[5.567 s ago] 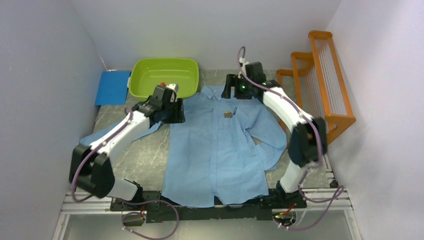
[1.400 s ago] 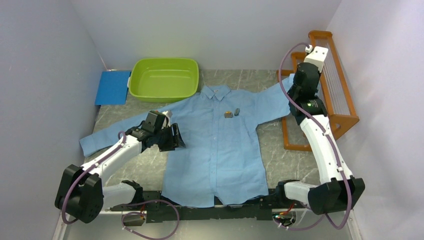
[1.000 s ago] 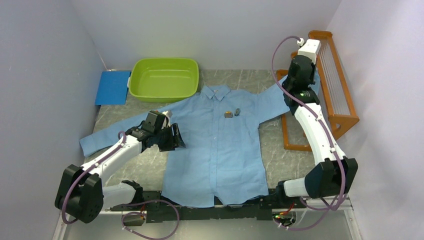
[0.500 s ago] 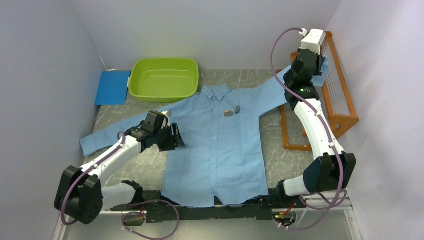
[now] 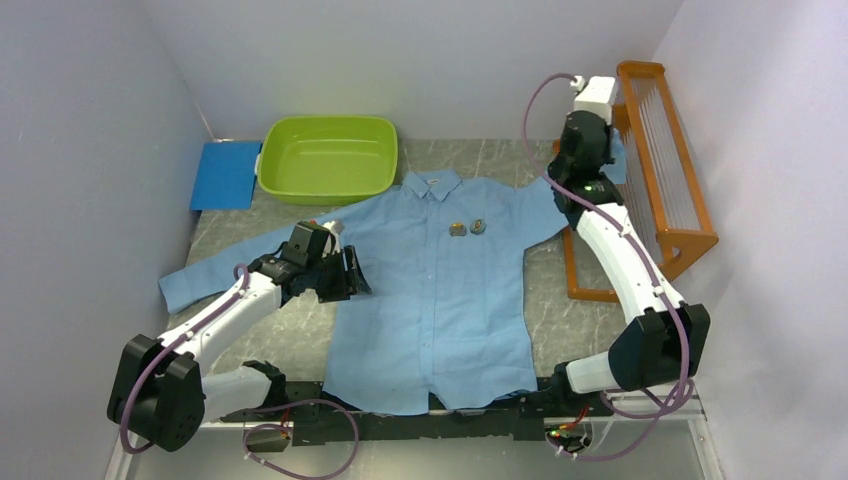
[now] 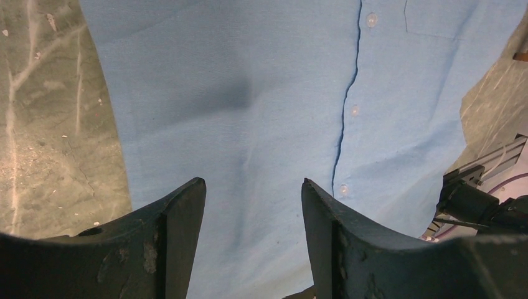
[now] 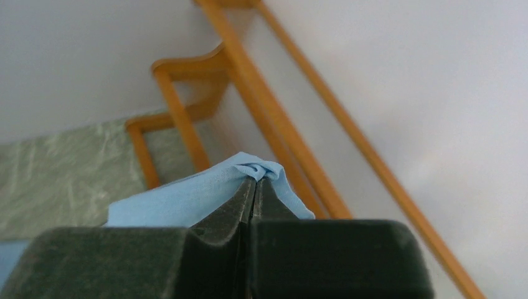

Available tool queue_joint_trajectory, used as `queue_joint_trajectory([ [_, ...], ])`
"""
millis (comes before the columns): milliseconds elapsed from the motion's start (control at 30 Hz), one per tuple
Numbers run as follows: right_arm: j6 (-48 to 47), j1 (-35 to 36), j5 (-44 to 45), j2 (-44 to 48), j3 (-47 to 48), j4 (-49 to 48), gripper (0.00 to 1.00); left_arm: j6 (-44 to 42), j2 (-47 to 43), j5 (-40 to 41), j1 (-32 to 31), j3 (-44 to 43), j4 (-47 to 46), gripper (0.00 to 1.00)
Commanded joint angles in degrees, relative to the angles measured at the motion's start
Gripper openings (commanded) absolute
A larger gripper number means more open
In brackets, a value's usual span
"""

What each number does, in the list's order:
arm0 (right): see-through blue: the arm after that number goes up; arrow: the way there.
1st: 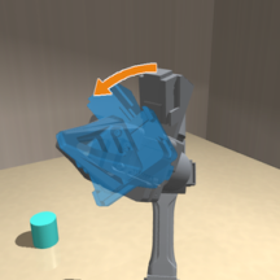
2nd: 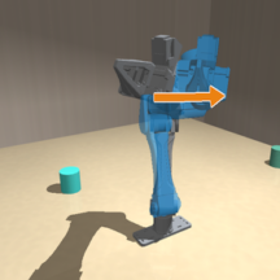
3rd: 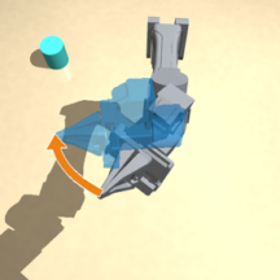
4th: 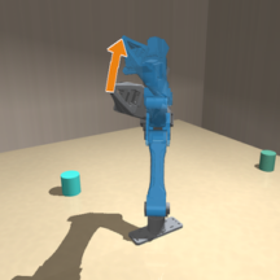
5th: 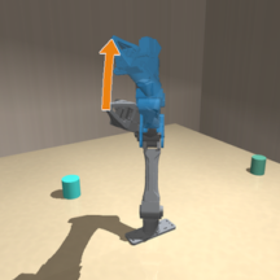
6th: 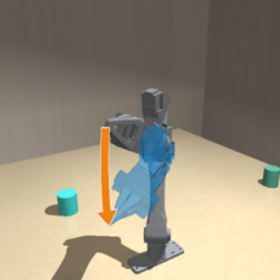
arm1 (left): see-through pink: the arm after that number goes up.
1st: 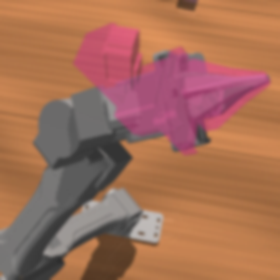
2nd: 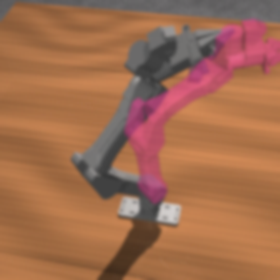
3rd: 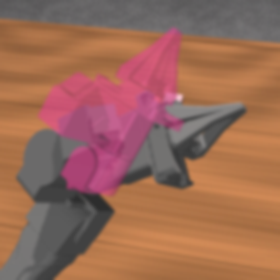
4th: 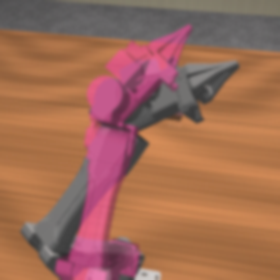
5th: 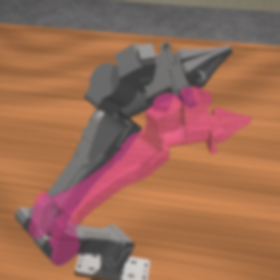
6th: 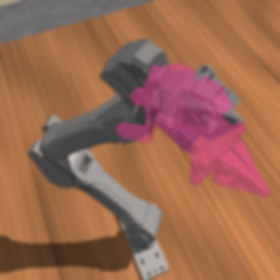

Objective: Pin the brooch onto the clothing
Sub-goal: Flatten out the clothes at the center of the board.

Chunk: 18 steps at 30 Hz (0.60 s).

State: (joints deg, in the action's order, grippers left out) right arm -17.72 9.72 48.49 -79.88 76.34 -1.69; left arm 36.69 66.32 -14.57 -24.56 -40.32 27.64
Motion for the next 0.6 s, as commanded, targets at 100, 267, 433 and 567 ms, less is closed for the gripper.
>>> queue_joint_trajectory([
  [100,5.56,6.43,0.10,1.10,-5.62,5.59,0.00,0.52,-1.78,-1.42,0.03,-0.76,-1.15,0.63],
  [267,12.59,8.59,-1.63,1.42,-10.24,8.28,0.00,0.43,-2.21,-1.28,0.03,-0.73,-0.73,0.63],
  [433,15.36,8.66,-2.88,2.54,-17.05,4.90,0.08,0.24,-2.72,-0.91,0.03,-0.69,-0.04,0.63],
  [567,13.05,8.66,-0.39,0.08,-17.17,2.03,0.15,0.40,-2.69,-1.01,0.03,-0.63,-0.22,0.63],
])
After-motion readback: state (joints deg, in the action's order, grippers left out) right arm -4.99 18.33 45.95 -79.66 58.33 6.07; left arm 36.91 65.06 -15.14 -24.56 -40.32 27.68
